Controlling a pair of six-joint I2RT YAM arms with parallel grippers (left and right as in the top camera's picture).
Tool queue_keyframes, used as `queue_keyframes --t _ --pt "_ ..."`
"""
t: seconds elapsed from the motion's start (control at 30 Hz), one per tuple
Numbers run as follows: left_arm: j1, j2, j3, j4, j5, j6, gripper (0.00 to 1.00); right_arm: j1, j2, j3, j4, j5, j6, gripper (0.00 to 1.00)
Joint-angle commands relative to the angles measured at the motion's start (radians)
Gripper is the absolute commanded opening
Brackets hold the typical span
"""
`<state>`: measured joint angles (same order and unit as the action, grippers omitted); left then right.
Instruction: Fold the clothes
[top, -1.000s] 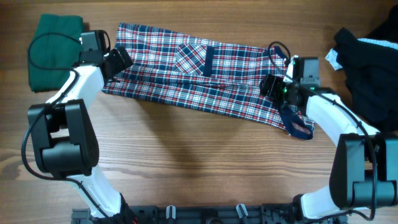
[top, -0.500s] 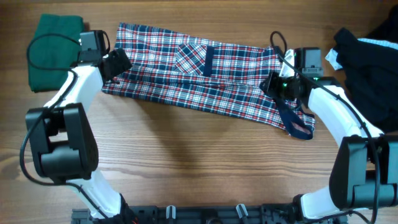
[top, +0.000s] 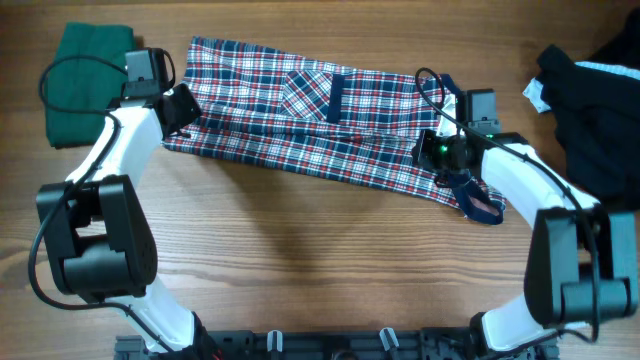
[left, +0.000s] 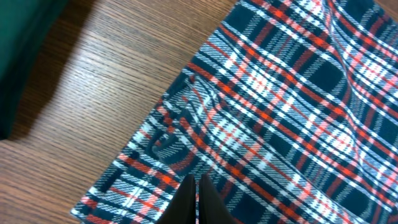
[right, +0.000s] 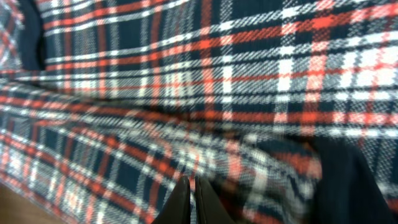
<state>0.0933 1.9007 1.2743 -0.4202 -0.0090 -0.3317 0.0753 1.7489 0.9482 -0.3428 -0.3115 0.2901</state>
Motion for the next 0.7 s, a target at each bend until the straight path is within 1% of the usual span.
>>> queue_keyframes --t 0.0,0.23,0.67 --pt "-0.002 -0.019 0.001 -0.004 0.043 0.002 0.04 0.0 0.066 -0.01 0.033 0.023 0.008 0.05" --pt "-0.008 -0.019 0.001 -0.029 0.042 0.002 0.04 0.0 0.142 -0.01 0.064 0.023 0.027 0.04" --pt "-0.008 0.074 0.001 -0.051 0.042 0.01 0.04 0.0 0.146 -0.01 0.08 0.023 0.027 0.05"
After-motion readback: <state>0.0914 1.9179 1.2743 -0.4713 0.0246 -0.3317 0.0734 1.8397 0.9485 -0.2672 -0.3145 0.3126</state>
